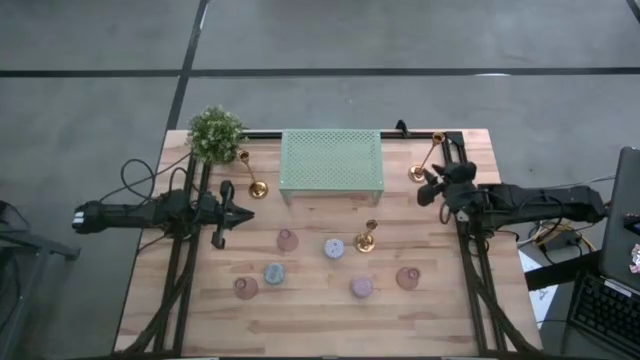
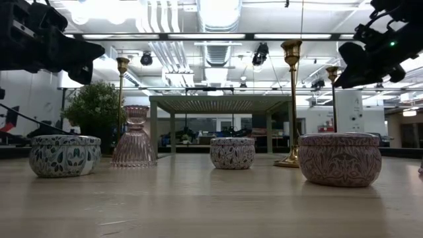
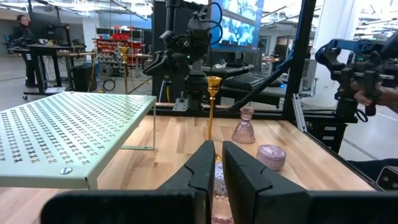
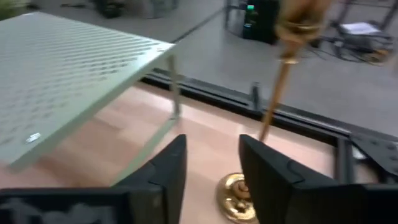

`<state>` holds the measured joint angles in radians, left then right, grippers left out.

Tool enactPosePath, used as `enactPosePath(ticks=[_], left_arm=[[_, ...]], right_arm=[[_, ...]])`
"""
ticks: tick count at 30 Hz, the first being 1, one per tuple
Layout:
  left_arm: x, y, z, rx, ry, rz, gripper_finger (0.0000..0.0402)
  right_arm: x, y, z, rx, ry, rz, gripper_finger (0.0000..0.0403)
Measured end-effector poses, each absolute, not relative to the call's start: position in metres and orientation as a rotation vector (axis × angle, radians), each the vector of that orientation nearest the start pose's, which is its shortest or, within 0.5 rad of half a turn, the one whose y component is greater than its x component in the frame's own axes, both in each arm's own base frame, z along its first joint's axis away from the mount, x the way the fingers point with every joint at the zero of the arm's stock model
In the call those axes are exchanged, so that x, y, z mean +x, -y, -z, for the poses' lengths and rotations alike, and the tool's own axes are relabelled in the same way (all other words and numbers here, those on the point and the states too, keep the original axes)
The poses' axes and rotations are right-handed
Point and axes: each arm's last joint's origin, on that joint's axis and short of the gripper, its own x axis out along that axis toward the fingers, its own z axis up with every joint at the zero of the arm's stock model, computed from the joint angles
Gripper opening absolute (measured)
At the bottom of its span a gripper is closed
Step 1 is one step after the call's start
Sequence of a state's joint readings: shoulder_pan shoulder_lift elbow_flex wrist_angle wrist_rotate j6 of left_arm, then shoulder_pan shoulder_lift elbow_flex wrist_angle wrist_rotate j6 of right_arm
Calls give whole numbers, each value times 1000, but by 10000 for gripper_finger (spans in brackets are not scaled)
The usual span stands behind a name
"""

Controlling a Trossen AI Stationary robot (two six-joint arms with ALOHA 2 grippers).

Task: Stock candles and vases on shelf
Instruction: Put the right gold candle holder on the shelf

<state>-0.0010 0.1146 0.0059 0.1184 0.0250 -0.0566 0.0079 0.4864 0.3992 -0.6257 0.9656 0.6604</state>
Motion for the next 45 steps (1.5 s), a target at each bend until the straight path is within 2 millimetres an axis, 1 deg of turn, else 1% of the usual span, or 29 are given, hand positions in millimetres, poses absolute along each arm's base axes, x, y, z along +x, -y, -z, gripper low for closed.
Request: enactPosePath(ticks=[5,10,14,18,22,28,33,38,45], left_arm=[[104,1,-168,-57,9,27,35],[104,1,-168,-57,9,27,35],[104,1,-168,-57,9,26,35],[104,1,-168,-57,9,26,35],[104,1,-168,-57,9,27,35],[104,1,-168,-57,9,26,35],[104,1,-168,-57,9,26,35],[104,1,-168,-56,9,26,35],[104,1,-168,-56,9,26,35]], right_arm=[[102,26,-208,225,-293,1172,201],[99,31,-202,201,-284,1250,219],[98,35,-195,175,-287,1295,221],[103,37,-189,141,-269,1284,221],[108,39,-186,81,-250,1264,221],[107,44,-184,74,-250,1303,221],[106,48,-186,60,-254,1337,221],[109,52,-192,41,-234,1309,221],[109,57,-195,33,-227,1308,206]])
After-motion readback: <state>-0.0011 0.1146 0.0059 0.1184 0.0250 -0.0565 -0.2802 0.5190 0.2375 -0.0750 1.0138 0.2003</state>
